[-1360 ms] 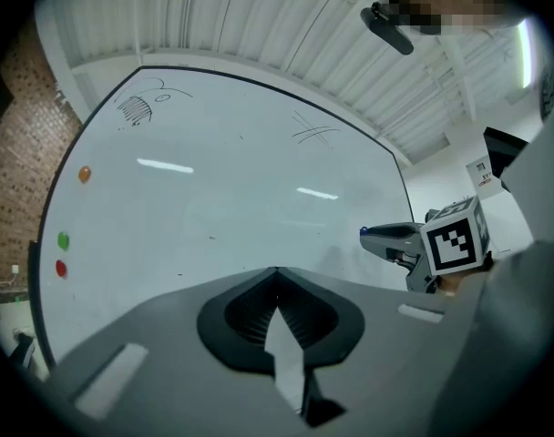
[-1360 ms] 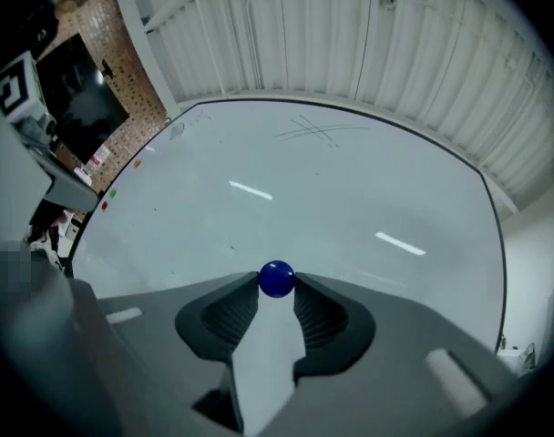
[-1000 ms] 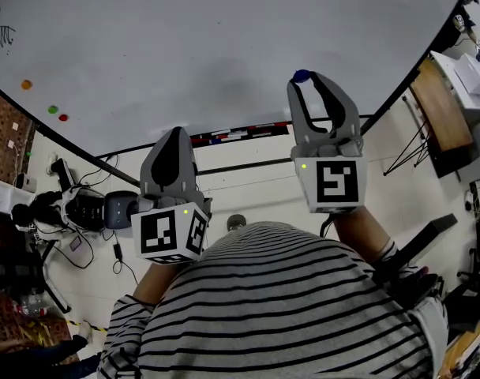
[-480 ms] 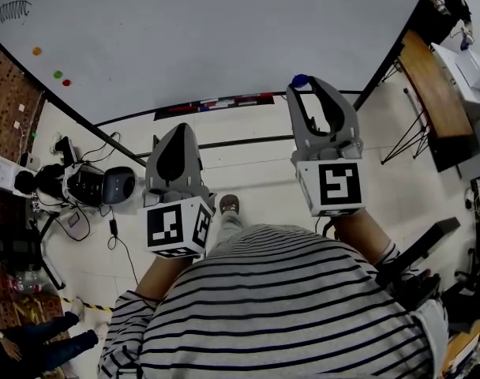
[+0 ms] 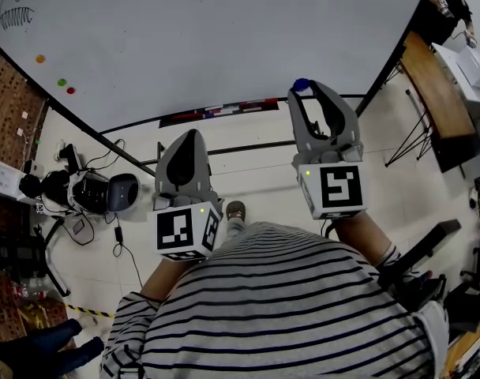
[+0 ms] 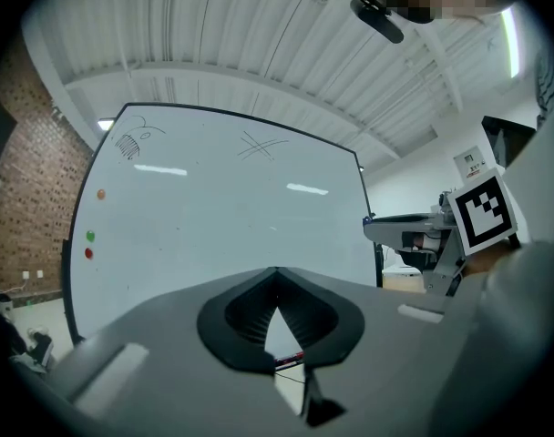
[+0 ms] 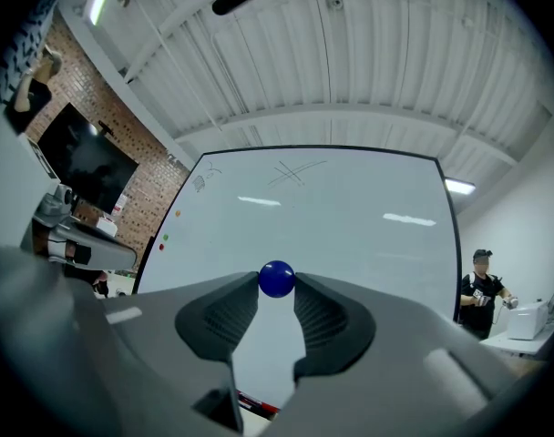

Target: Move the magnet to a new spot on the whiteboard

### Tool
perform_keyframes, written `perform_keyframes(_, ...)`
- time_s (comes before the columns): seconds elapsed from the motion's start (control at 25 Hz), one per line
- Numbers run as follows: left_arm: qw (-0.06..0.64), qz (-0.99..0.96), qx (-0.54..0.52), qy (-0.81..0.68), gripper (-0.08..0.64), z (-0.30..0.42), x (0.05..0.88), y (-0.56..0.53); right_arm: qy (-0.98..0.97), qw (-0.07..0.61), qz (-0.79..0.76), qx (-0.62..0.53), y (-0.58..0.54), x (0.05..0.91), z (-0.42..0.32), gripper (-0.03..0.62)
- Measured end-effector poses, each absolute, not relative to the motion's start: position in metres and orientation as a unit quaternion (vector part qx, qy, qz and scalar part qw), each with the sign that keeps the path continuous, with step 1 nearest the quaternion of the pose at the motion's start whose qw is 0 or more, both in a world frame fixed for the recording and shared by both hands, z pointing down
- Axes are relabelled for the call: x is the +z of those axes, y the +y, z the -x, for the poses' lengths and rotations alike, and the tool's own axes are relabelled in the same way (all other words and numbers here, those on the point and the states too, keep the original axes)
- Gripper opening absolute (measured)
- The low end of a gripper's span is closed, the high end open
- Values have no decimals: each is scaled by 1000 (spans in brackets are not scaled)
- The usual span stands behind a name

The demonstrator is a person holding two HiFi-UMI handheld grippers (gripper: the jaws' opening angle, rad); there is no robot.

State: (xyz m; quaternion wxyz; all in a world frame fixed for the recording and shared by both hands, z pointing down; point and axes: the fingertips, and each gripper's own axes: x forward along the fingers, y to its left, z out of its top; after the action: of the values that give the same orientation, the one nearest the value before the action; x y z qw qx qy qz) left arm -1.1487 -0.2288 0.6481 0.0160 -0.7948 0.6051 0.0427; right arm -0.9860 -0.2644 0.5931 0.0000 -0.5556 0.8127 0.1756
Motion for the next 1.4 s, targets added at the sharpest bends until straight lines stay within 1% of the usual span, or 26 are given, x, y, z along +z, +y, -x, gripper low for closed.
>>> perform_keyframes(0.4, 19, 796, 53, 603, 17, 1151, 641, -237, 813, -5, 554, 180, -272, 588, 992, 124)
perform_keyframes(0.48, 11, 796, 59, 603, 17, 1155, 639, -243, 814, -6, 552, 183, -277, 585, 995, 124)
perform_keyframes(0.6, -9, 798, 60, 600, 17, 1165, 645, -275, 813, -12, 551, 189, -307, 583, 1004, 124)
perform_keyframes(0.76, -13, 799, 64, 598, 17, 1182, 647, -313, 810, -21, 549, 206, -350, 570, 1018, 124)
perform_keyframes(0.92, -21, 807, 85, 584, 16, 1202, 628, -342, 806, -29, 548, 222, -390, 550, 1041, 124)
perform_keyframes(1.16, -13, 812, 104, 574, 17, 1245, 594, -386, 780, -42, 568, 261, -457, 518, 1065, 124)
perform_keyframes(1.4, -24, 824, 116, 554, 16, 1272, 587, -424, 761, -36, 595, 255, -502, 506, 1080, 124)
